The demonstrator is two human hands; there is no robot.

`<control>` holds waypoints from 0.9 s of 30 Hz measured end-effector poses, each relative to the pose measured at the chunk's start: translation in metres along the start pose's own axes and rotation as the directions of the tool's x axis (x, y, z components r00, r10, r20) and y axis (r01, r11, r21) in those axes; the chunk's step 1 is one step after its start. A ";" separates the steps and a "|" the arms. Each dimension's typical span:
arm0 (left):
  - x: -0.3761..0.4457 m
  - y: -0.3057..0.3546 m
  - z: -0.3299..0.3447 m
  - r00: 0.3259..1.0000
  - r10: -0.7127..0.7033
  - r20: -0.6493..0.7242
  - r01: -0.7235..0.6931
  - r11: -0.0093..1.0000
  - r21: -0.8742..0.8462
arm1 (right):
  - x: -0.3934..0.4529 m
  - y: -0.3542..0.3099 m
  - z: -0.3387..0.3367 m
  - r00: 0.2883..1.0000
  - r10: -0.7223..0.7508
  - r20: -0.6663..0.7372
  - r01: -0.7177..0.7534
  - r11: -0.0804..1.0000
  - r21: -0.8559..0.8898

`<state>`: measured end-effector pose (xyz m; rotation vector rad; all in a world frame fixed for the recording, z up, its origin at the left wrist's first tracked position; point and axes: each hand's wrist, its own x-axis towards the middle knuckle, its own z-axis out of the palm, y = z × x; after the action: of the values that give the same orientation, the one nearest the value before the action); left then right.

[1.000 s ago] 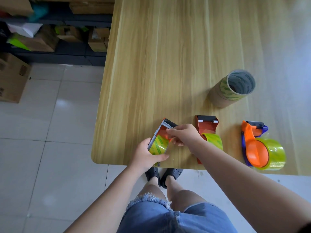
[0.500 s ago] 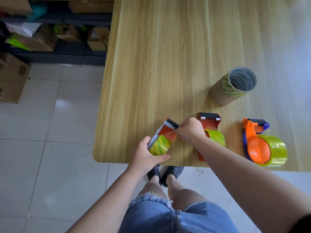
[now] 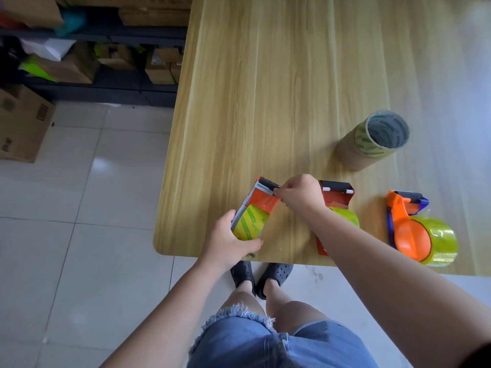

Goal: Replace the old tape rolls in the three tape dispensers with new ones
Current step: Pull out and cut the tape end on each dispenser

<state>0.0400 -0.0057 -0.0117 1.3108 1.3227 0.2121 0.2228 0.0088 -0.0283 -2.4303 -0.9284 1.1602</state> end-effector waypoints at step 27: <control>-0.052 0.079 -0.075 0.972 0.233 -0.019 -0.233 0.957 -0.175 | 0.036 -0.052 -0.144 0.992 0.102 0.075 -0.126 0.818 0.561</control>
<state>0.0065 0.0254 0.1004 1.3130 1.1184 0.4810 0.3289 0.0734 0.0682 -1.9934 -0.3636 1.3050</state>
